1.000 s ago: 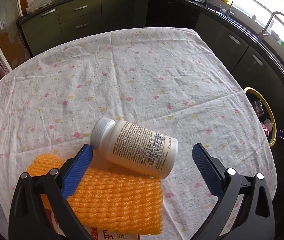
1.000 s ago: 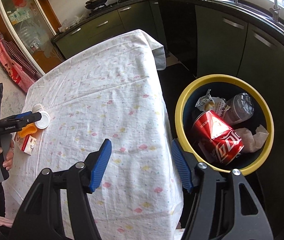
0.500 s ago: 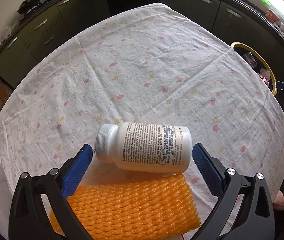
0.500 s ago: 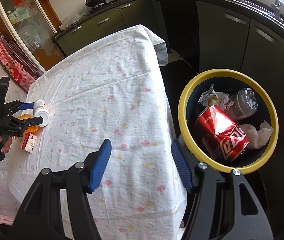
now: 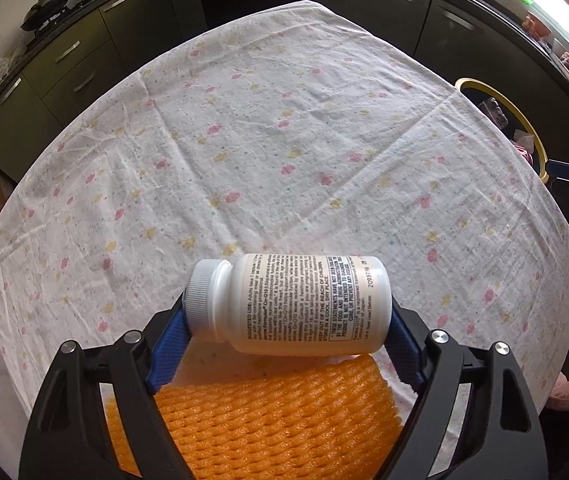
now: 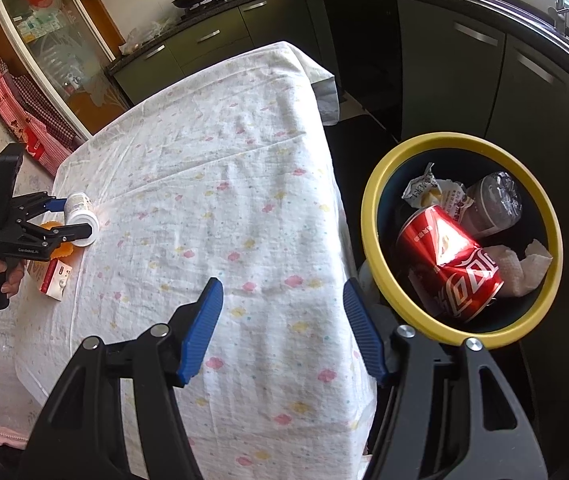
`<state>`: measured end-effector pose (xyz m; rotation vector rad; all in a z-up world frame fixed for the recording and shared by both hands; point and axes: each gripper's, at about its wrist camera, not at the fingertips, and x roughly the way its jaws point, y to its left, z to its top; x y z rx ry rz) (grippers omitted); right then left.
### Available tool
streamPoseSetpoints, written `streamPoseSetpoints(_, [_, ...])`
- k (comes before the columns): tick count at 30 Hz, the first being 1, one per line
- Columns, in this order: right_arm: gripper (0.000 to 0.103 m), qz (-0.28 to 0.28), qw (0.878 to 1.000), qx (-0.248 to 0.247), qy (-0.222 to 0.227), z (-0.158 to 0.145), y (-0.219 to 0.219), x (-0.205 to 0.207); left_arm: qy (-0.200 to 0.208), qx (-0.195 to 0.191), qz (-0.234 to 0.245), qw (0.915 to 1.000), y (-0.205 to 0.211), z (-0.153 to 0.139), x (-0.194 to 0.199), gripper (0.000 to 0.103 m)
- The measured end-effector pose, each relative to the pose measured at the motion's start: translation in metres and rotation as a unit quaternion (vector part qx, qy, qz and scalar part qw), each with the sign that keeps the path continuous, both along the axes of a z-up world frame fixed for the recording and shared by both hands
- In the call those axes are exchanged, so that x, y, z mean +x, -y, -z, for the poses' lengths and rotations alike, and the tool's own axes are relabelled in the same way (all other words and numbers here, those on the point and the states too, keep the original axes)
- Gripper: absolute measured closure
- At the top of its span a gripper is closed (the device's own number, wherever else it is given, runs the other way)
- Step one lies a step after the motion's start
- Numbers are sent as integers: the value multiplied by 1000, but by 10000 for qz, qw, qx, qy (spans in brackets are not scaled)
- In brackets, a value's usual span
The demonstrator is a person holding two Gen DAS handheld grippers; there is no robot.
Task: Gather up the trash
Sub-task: 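Grasp the white pill bottle across its body with the left gripper, then carry the pill bottle over the bin and open the left gripper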
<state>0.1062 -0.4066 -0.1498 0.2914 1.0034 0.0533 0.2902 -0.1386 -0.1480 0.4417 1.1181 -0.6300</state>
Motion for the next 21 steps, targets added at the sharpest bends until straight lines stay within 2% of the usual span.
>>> streamPoseSetpoints(5, [43,9,10000,-6,12,0,0,0,246,-59,24,9997,0,-16,-13,20])
streamPoseSetpoints(12, [43,87,9999,-63,-18,-1,6,-7,637,-336,-132,9973,7,-54,-39,20])
streamPoseSetpoints(16, [43,228,9997,-119,-25,-2,15,-16,837,-451,-12,9955,29,-68,-61,20])
streamPoseSetpoints(21, [43,442,9987,-251,-45,-2,30,-29,834,-559,393,9942,71,-74,-82,20])
